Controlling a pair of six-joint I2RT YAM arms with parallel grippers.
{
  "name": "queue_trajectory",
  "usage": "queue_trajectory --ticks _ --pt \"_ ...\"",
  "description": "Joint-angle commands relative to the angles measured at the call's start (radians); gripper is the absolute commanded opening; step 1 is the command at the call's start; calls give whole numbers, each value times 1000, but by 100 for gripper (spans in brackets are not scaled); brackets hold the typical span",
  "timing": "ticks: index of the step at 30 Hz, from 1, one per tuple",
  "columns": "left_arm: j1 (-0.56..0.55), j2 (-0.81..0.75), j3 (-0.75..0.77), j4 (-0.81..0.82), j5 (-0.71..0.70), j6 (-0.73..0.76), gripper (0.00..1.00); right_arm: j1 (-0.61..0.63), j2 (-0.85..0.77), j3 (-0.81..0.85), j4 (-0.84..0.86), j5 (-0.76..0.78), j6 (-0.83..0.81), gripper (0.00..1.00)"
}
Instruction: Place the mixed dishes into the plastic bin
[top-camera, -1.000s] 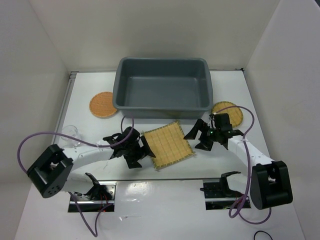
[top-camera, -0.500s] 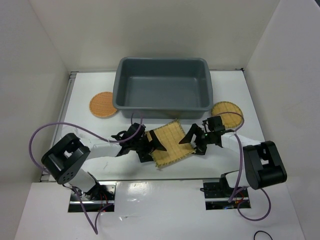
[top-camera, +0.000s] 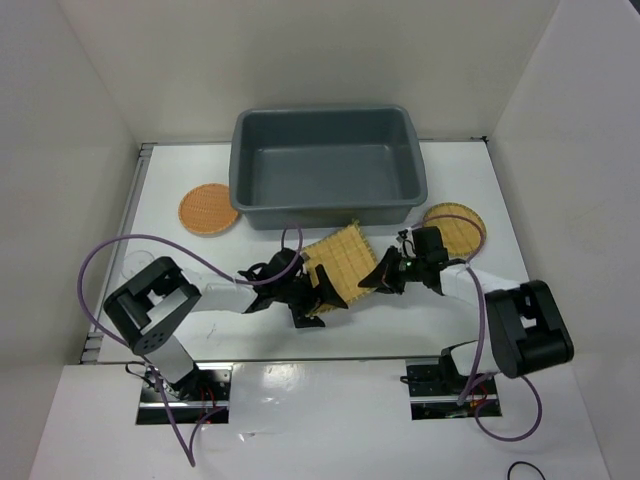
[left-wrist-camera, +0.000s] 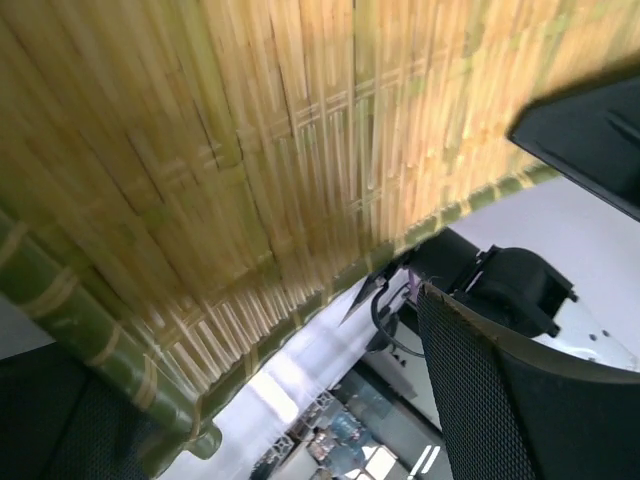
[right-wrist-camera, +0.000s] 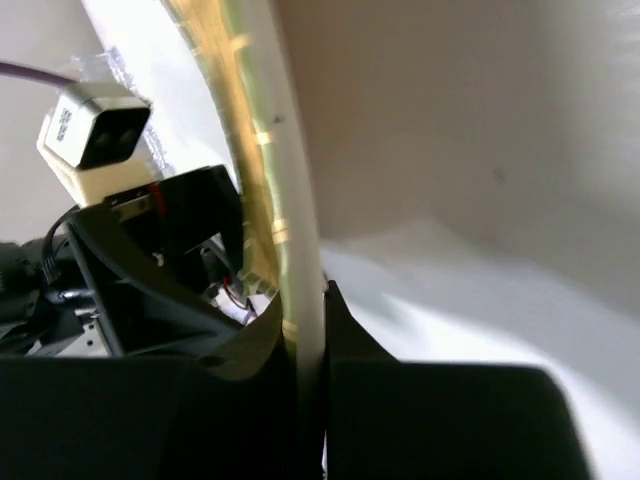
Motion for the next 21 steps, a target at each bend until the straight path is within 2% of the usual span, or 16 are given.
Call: queue_trajectory --ticks 1,5,8,14,17,18,19,20,21 --pt "-34 -5 20 -75 -75 66 96 24 -83 -8 -111 58 -85 0" --pt "-66 -84 89 -198 -129 95 96 24 -218 29 -228 49 -130 0" --pt "-76 -183 113 -258 -172 95 96 24 -272 77 -274 -26 -171 0" --pt "-76 -479 123 -400 -251 115 96 24 -365 190 -363 -202 -312 0" --pt "-76 -688 103 -489 -317 115 96 24 -482 244 -409 -253 -383 0" --pt "-76 -813 89 -512 -339 100 96 24 -529 253 -389 -253 -383 0" --pt "-76 -882 71 -535 -392 89 96 24 -628 265 -337 -253 -363 0" --pt "-76 -1027 59 -586 -420 51 96 15 -673 266 -293 -253 -334 0" --pt "-76 -1103 23 -604 -463 32 90 14 -724 294 -188 -253 -255 0"
